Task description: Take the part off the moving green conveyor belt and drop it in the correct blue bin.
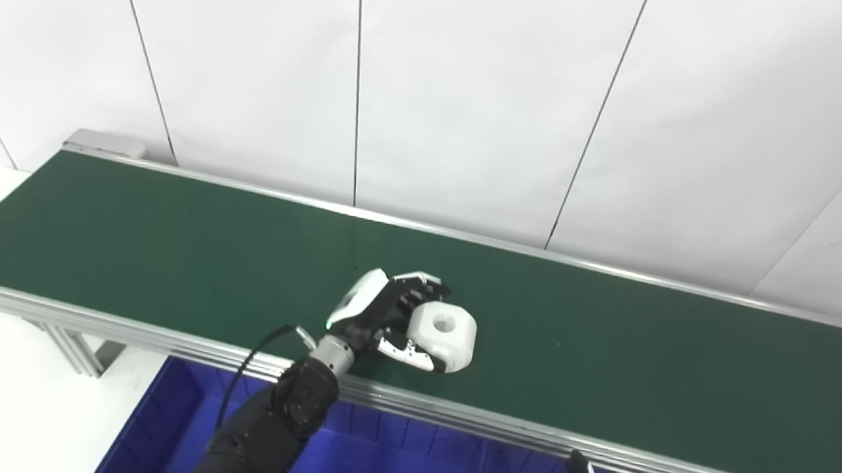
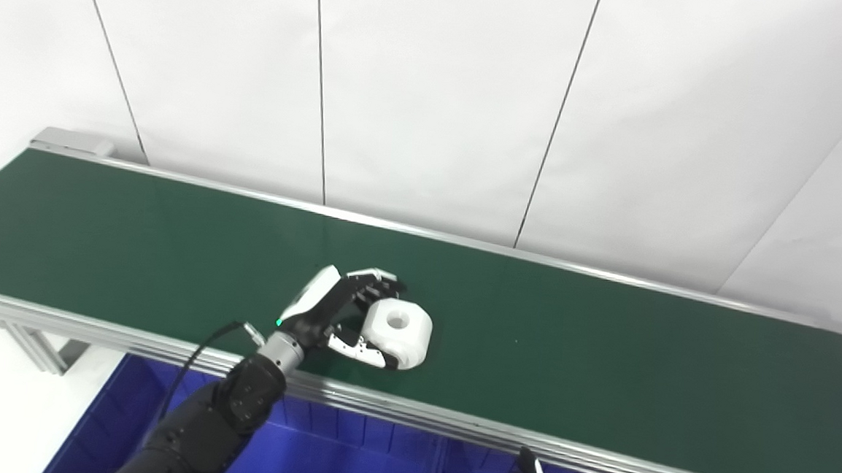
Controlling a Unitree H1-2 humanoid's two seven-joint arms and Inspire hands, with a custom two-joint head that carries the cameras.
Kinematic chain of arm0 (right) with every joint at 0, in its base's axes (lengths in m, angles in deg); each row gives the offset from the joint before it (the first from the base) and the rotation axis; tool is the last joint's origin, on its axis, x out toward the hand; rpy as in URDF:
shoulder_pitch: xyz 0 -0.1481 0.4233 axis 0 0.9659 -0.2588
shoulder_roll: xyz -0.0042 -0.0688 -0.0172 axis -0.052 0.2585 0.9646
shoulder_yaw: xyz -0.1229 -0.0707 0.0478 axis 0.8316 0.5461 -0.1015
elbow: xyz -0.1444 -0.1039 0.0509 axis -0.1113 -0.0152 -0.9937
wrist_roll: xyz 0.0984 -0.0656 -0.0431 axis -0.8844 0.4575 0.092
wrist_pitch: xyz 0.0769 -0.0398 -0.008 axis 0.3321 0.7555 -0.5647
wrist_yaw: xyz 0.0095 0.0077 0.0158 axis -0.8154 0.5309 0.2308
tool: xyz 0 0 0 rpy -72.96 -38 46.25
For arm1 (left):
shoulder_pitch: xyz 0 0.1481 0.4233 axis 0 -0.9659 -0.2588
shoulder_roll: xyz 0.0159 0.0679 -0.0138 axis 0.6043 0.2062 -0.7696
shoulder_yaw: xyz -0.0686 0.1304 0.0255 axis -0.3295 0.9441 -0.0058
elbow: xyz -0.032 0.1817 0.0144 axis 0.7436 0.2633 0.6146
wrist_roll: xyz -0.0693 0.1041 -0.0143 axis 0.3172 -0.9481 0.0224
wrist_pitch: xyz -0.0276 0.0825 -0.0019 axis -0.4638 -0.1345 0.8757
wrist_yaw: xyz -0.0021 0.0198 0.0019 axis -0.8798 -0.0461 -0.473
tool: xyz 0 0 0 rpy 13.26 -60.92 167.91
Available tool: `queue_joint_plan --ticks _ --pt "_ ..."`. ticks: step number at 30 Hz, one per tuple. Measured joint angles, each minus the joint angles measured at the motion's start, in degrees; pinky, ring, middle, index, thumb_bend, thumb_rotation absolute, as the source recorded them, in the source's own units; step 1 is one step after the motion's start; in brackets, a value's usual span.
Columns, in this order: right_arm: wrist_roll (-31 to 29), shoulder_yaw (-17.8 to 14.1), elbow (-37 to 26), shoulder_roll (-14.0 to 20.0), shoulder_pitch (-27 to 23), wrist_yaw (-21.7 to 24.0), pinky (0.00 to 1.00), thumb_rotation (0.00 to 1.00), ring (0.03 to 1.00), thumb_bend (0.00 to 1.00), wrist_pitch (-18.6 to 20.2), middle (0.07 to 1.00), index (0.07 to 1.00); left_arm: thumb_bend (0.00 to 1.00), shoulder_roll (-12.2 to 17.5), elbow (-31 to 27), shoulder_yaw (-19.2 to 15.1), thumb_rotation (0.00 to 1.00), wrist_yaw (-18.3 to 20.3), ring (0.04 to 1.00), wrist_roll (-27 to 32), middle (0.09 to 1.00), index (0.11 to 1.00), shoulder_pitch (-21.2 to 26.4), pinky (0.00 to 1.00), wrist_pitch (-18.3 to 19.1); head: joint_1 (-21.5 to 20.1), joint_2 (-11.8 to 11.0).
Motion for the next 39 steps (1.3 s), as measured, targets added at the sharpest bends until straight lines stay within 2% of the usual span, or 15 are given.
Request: queue_joint_plan --ticks 8,15,19,21,24,25,27,29,34,39 --pt "-0.2 0.1 0.0 0.2 0.0 -0.2 0.87 0.83 0.907 0.76 0.0 0.928 0.947 0.51 -2.0 2.0 2.6 0.0 -1.6 0.508 4.9 0.466 0.527 0.5 0.46 -0.1 -0.5 0.3" --pt "-0.3 0.0 -0.2 0.0 0.2 -0.2 0.86 0.83 0.903 0.76 0.0 0.925 0.947 0.51 -1.3 1.2 3.1 0.0 -1.9 0.484 6.5 0.458 0.535 0.1 0.44 -0.1 -1.1 0.9" --pt "-0.3 0.0 -1.4 -0.1 0.7 -0.2 0.85 0.82 0.899 0.75 0.0 0.926 0.944 0.51 1.0 -7.1 2.8 0.0 -1.2 0.46 7.4 0.45 0.54 -2.8 0.41 -0.1 -2.4 1.8" --pt "-0.2 0.0 -1.7 -0.1 0.8 -0.2 0.85 0.82 0.896 0.74 0.0 0.924 0.942 0.51 2.5 -13.0 2.3 0.0 0.3 0.45 8.7 0.45 0.54 -5.0 0.39 -0.3 -4.4 3.6" --pt "0.1 0.0 -2.4 -0.2 1.0 -0.2 0.85 0.82 0.894 0.74 0.0 0.921 0.938 0.51 4.3 -21.3 1.1 0.0 2.8 0.45 10.6 0.451 0.54 -8.1 0.39 -0.4 -6.2 4.7" --pt "0.2 0.0 -2.8 -0.2 1.1 -0.2 0.85 0.82 0.895 0.74 0.0 0.922 0.937 0.51 4.8 -22.8 0.8 0.0 3.3 0.465 10.8 0.454 0.538 -8.8 0.41 -0.5 -8.1 5.6" --pt "0.5 0.0 -3.6 -0.6 1.2 -0.2 0.86 0.82 0.896 0.75 0.0 0.924 0.937 0.51 6.3 -26.4 0.5 0.0 4.4 0.478 10.8 0.458 0.534 -10.6 0.42 -0.5 -8.4 5.8" --pt "1.5 -0.2 -4.3 -1.1 1.2 -0.1 0.86 0.84 0.904 0.75 0.0 0.931 0.942 0.51 7.9 -29.5 0.6 0.0 5.1 0.484 10.9 0.462 0.532 -12.3 0.43 -0.5 -11.1 6.7" --pt "3.1 -1.3 -5.8 -2.9 1.8 1.5 0.88 0.83 0.918 0.74 0.0 0.937 0.946 0.51 11.3 -32.1 0.6 0.0 6.2 0.501 12.4 0.471 0.524 -15.5 0.44 -0.6 -14.1 8.7" --pt "4.6 -2.6 -7.9 -4.6 2.0 2.8 0.89 0.84 0.927 0.72 0.0 0.94 0.953 0.51 12.5 -33.7 1.2 0.0 8.6 0.499 13.3 0.471 0.525 -18.8 0.43 -0.6 -15.5 10.1"
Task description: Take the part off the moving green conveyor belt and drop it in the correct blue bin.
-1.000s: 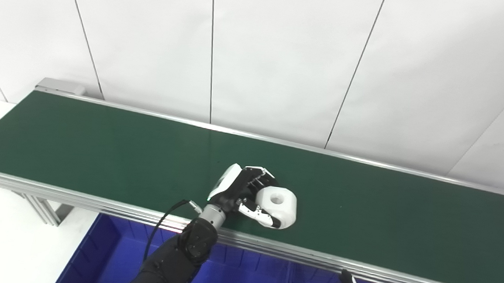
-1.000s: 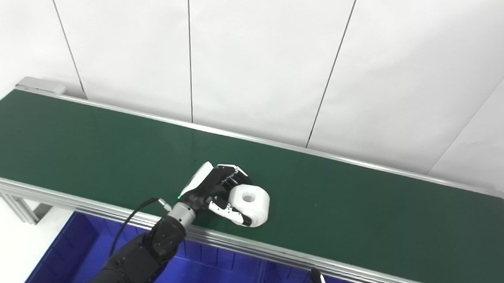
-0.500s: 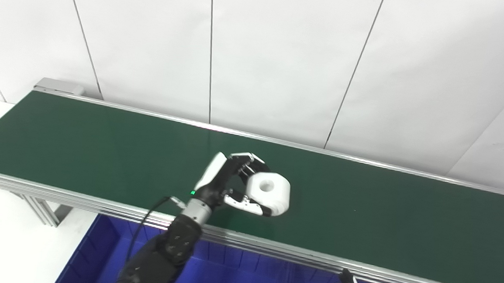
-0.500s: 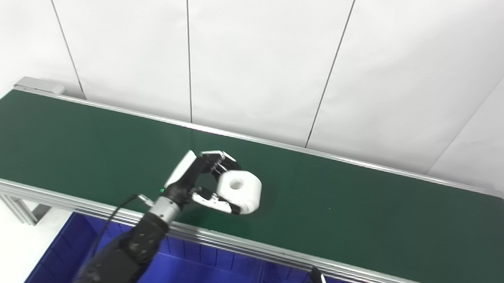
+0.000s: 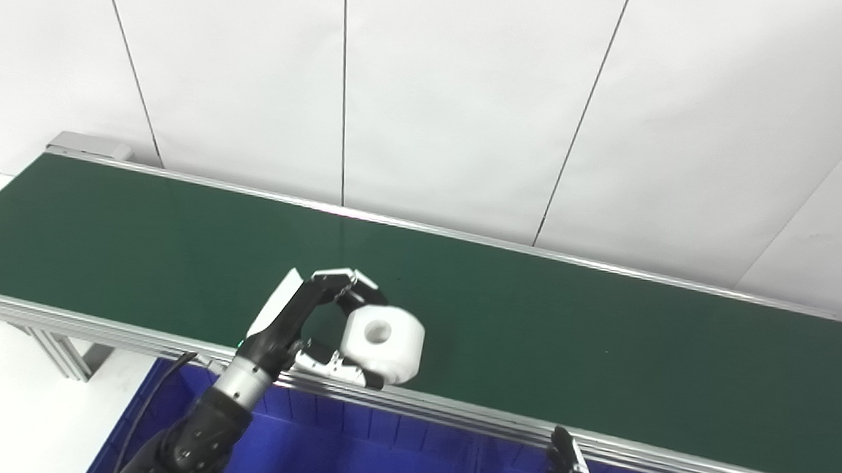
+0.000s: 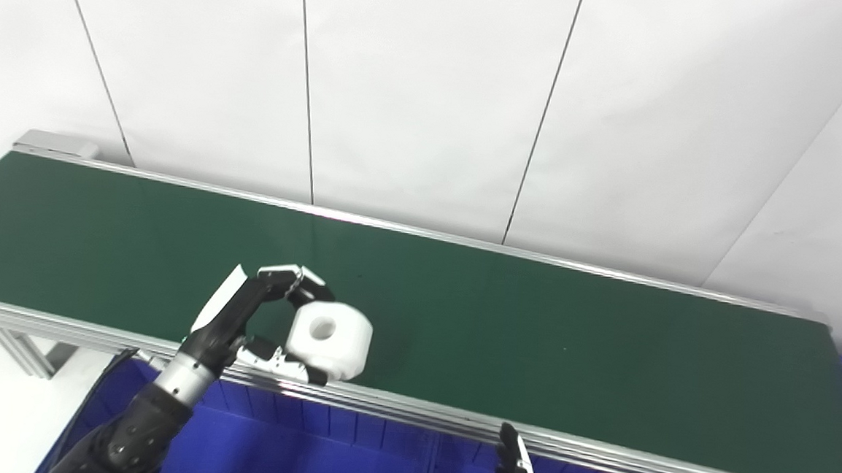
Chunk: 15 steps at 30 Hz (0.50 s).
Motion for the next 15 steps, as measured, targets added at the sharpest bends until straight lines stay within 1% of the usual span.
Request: queue_joint_plan --ticks 1,3,4,5,8,9,10,12,13,15 --pt "0.2 -0.2 -0.1 -0.3 -0.1 0.3 0.9 0.85 0.931 0.72 0.0 0.941 0.956 0.51 0.4 0.0 0.5 0.0 0.6 0.506 -0.1 0.474 0.523 -0.5 0.44 0.0 -1.0 2.0" --pt "1.3 -0.5 -0.4 -0.7 0.0 1.0 0.9 0.85 0.936 0.72 0.4 0.943 0.955 0.51 0.9 -0.1 1.2 0.0 1.6 0.505 -0.6 0.473 0.523 -1.7 0.44 0.0 -1.0 2.0" --pt "1.3 -0.6 -1.0 -0.8 0.0 1.2 0.91 0.84 0.936 0.72 0.7 0.94 0.954 0.51 1.1 -0.1 1.5 0.0 2.0 0.492 -1.3 0.468 0.526 -2.0 0.43 0.0 -1.6 3.5" --pt "1.3 -0.9 -1.6 -0.9 0.0 1.7 0.92 0.84 0.936 0.71 0.9 0.938 0.954 0.51 1.5 -0.2 1.8 0.0 2.6 0.477 -1.8 0.463 0.53 -2.4 0.41 0.0 -1.5 4.0" --pt "1.1 -1.8 -3.1 -1.5 -0.1 2.6 0.92 0.84 0.937 0.71 1.5 0.941 0.957 0.51 2.1 -0.3 2.9 0.0 4.1 0.465 -3.9 0.455 0.531 -3.7 0.39 0.0 -1.6 4.6" --pt "1.1 -2.1 -3.5 -1.6 -0.1 3.1 0.91 0.84 0.928 0.71 1.8 0.938 0.956 0.51 2.2 -0.3 3.1 0.0 4.5 0.466 -4.3 0.455 0.531 -4.0 0.4 0.0 -1.7 5.5" --pt "1.0 -2.2 -3.6 -1.6 -0.1 3.3 0.91 0.83 0.923 0.72 1.9 0.934 0.952 0.51 2.2 -0.3 3.4 0.0 4.8 0.467 -5.1 0.456 0.53 -4.1 0.4 0.0 -1.9 5.9" --pt "0.3 -2.5 -3.7 -1.9 -0.2 3.9 0.91 0.83 0.922 0.72 2.1 0.933 0.951 0.51 2.5 -0.3 4.6 0.0 5.5 0.464 -6.6 0.456 0.53 -4.1 0.4 0.0 -1.9 5.9" --pt "0.0 -2.6 -3.8 -2.0 -0.2 4.3 0.91 0.82 0.921 0.72 2.2 0.933 0.95 0.51 2.6 -0.2 4.9 0.0 5.5 0.462 -7.3 0.455 0.53 -4.1 0.39 0.0 -2.3 6.4" --pt "-0.4 -3.0 -4.1 -2.3 -0.1 4.7 0.91 0.83 0.921 0.72 2.3 0.933 0.951 0.51 2.6 -0.2 5.1 0.0 5.8 0.457 -8.2 0.454 0.529 -4.0 0.39 0.0 -2.5 6.5"
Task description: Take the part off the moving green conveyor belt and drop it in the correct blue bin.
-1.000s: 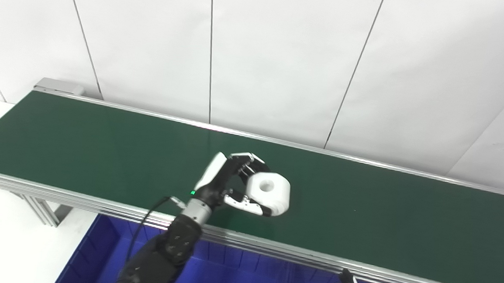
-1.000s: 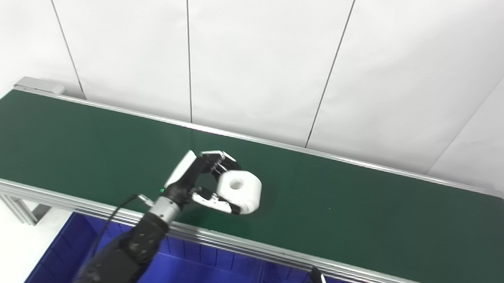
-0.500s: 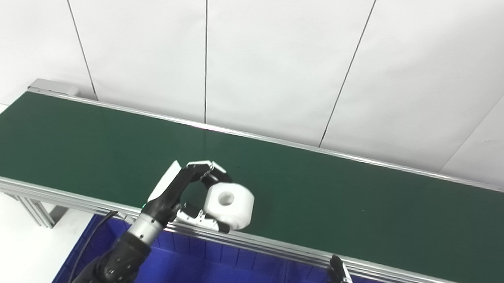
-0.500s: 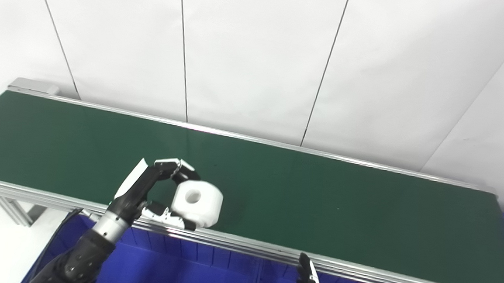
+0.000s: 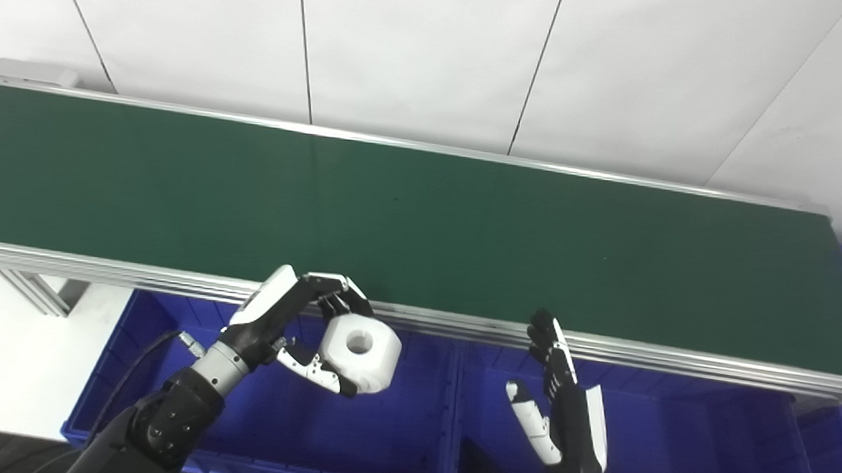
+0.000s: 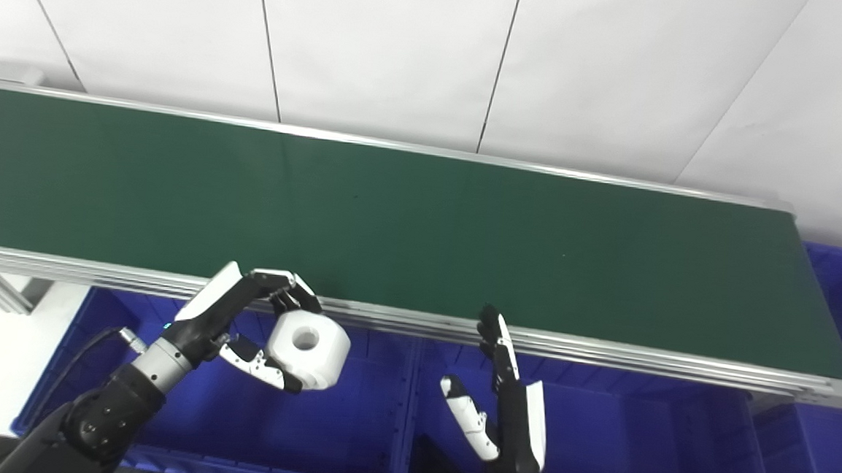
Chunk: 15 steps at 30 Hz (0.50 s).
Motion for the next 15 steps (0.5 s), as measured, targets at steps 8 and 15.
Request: queue_joint_plan --ticks 8,15 --pt "0.5 -0.7 -0.3 -0.4 0.0 0.9 0.91 0.83 0.93 0.71 0.5 0.938 0.955 0.51 0.6 0.8 2.7 0.0 4.1 0.484 -3.6 0.46 0.529 0.3 0.45 0.0 0.6 -0.9" --pt "2.0 -0.7 0.1 -0.6 0.0 1.0 0.92 0.85 0.934 0.71 0.5 0.94 0.959 0.51 0.6 0.8 2.5 0.0 6.5 0.576 -9.7 0.477 0.529 0.8 0.53 5.3 1.2 -2.6"
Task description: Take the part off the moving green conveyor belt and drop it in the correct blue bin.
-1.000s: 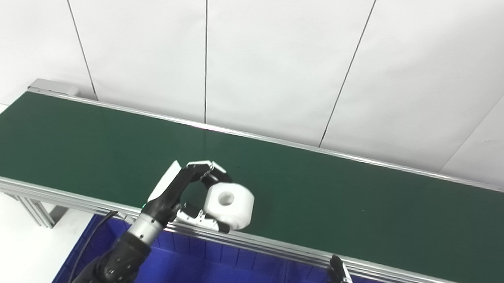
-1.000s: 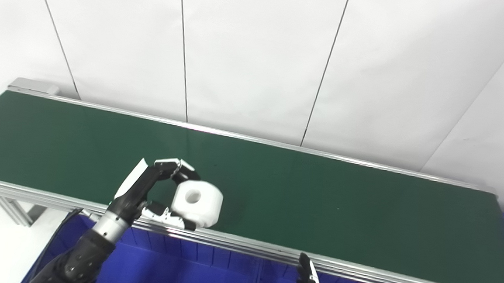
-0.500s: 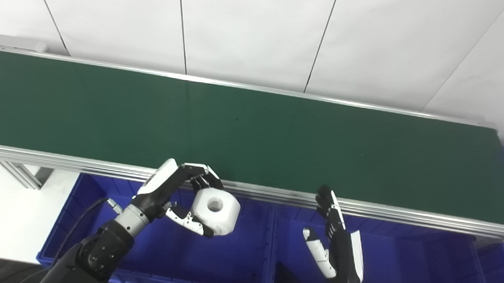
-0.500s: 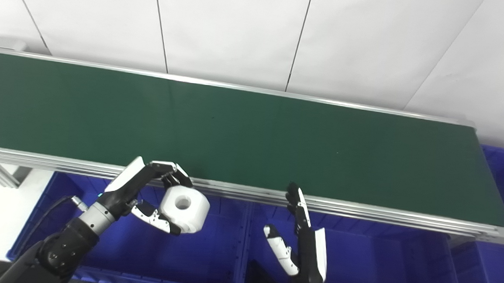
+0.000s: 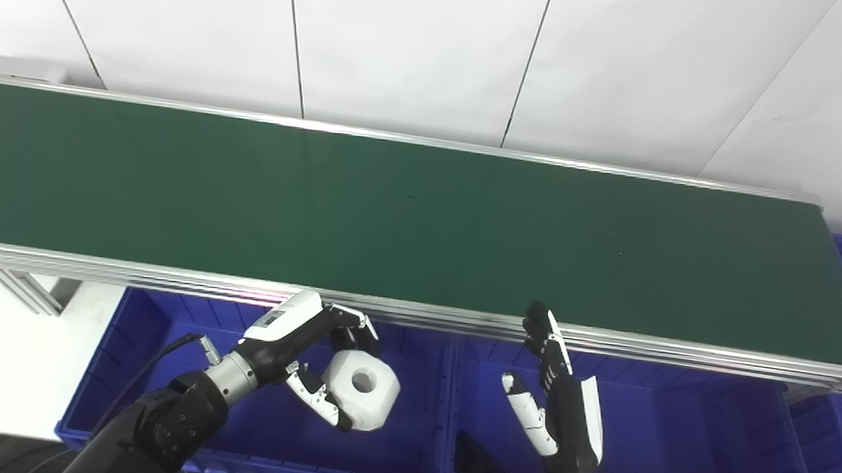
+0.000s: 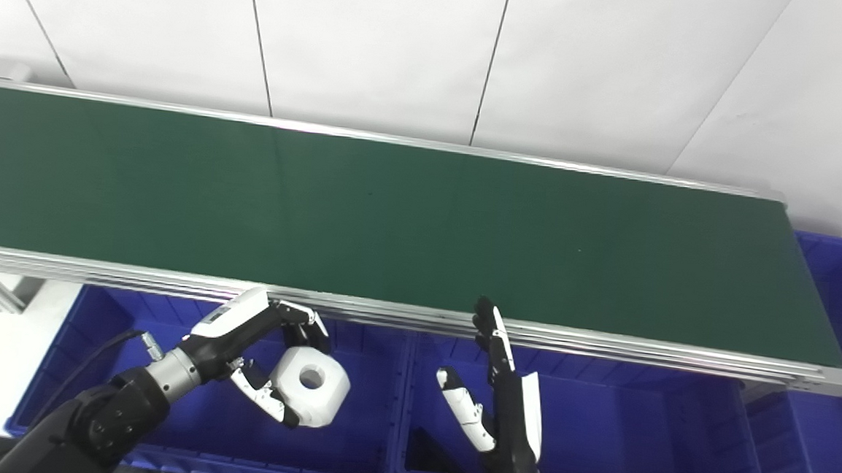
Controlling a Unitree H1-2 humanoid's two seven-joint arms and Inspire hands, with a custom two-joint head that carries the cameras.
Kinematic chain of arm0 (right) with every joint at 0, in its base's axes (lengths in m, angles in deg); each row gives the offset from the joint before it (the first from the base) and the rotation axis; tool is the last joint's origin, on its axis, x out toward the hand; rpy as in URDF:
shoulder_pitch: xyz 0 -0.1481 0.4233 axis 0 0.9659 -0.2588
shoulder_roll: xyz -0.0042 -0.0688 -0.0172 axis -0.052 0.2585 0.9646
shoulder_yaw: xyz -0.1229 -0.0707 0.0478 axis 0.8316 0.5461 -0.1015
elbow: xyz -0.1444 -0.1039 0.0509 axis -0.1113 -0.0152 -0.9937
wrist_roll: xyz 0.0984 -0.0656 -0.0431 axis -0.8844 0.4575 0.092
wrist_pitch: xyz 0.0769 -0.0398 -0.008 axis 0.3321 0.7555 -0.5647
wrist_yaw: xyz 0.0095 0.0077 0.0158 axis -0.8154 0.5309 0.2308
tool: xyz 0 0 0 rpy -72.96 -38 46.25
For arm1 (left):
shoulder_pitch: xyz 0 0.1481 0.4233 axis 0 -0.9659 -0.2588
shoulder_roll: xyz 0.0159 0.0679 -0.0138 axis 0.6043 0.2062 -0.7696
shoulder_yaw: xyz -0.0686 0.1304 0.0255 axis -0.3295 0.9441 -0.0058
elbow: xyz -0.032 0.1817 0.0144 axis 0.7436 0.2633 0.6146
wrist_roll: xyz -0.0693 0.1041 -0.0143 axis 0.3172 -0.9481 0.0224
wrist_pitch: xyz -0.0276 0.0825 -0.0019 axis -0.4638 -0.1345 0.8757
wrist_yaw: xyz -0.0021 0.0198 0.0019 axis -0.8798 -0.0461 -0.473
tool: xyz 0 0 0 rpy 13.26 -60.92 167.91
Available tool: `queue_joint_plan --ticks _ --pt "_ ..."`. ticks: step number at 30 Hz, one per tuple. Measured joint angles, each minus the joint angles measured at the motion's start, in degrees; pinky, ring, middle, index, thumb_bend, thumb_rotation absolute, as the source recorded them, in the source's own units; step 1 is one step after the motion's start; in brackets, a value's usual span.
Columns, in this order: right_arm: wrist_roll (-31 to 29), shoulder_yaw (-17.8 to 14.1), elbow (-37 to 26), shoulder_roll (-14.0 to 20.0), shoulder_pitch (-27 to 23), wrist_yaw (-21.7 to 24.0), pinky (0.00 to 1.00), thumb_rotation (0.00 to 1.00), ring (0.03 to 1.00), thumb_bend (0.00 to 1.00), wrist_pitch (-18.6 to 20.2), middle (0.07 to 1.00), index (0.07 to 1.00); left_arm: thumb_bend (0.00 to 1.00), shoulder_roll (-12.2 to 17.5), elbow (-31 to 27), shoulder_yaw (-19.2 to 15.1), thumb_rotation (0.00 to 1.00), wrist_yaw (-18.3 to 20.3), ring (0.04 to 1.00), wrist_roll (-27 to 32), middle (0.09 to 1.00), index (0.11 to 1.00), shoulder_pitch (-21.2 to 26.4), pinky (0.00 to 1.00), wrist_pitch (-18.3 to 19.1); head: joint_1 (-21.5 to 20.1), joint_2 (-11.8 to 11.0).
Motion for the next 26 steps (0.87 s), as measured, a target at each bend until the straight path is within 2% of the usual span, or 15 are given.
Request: queue_joint_plan --ticks 1,2,3,5,6,8,10,12,15,17,21,26 --pt "0.2 0.0 0.2 -0.1 0.0 0.0 0.92 0.85 0.934 0.71 0.0 0.94 0.96 0.51 -0.1 -0.1 0.0 0.0 0.6 0.592 -0.7 0.48 0.526 0.0 0.55 1.8 0.0 -0.3" --pt "0.3 0.0 0.4 -0.1 0.0 0.0 0.92 0.85 0.936 0.71 0.0 0.941 0.96 0.51 -0.1 -0.3 0.0 0.04 1.4 0.642 -1.4 0.622 0.51 0.0 0.58 3.6 0.0 -0.3" --pt "0.4 0.0 0.5 -0.2 0.0 0.0 0.92 0.85 0.936 0.71 0.0 0.939 0.958 0.56 -0.1 -0.5 0.1 0.07 2.4 0.675 -1.9 0.699 0.652 0.0 0.6 5.7 0.0 -0.4" --pt "0.5 -0.1 0.5 -0.4 0.0 0.0 0.92 0.85 0.938 0.71 0.0 0.938 0.954 0.6 -0.1 -0.9 0.2 0.14 4.5 0.749 -2.7 0.808 0.815 0.0 0.65 9.0 0.1 -0.7" --pt "0.4 -0.1 0.5 -0.5 0.0 0.0 0.92 0.84 0.941 0.71 0.0 0.939 0.952 0.64 -0.1 -1.3 0.3 0.22 5.4 0.838 -3.3 0.88 0.894 0.0 0.75 10.4 0.2 -0.7" --pt "0.2 -0.2 0.5 -0.7 0.0 0.0 0.92 0.84 0.942 0.71 0.0 0.94 0.951 0.65 0.0 -2.3 0.7 0.26 6.6 0.873 -3.7 0.912 0.926 0.0 0.78 11.4 0.4 -1.0" --pt "0.2 -0.3 0.6 -0.8 0.0 0.0 0.92 0.84 0.943 0.71 0.0 0.939 0.952 0.68 0.0 -2.5 1.0 0.35 6.6 0.948 -4.2 0.976 0.981 0.1 0.88 11.4 0.4 -0.9" --pt "0.2 -0.4 0.7 -0.9 0.0 0.0 0.92 0.85 0.941 0.71 0.0 0.936 0.951 0.72 -0.1 -2.5 1.0 0.44 6.6 0.988 -4.7 0.995 0.997 0.1 0.93 11.4 0.6 -1.1" --pt "0.3 -0.6 0.9 -0.8 0.0 0.0 0.91 0.85 0.935 0.69 0.0 0.932 0.95 0.75 -0.1 -3.8 0.3 0.56 6.6 1.0 -4.0 1.0 1.0 -0.4 0.93 11.3 0.6 -1.2" --pt "0.6 -0.8 0.9 -0.8 0.1 0.0 0.91 0.86 0.932 0.69 0.0 0.931 0.95 0.76 -0.4 -5.2 -0.6 0.58 6.7 1.0 -1.9 1.0 1.0 -1.1 0.92 11.0 0.6 -1.2" --pt "1.8 -0.9 0.8 -0.8 0.2 -0.1 0.91 0.87 0.927 0.69 0.0 0.933 0.954 0.75 -2.4 -7.5 -3.8 0.62 6.8 1.0 7.4 1.0 1.0 -3.9 0.95 8.4 0.5 -1.6" --pt "1.8 -1.0 0.7 -0.7 0.4 0.2 0.91 0.87 0.929 0.7 0.0 0.938 0.959 0.75 -7.0 -9.3 -5.8 0.72 5.8 1.0 16.8 1.0 1.0 -7.5 0.98 1.9 0.4 -1.9"
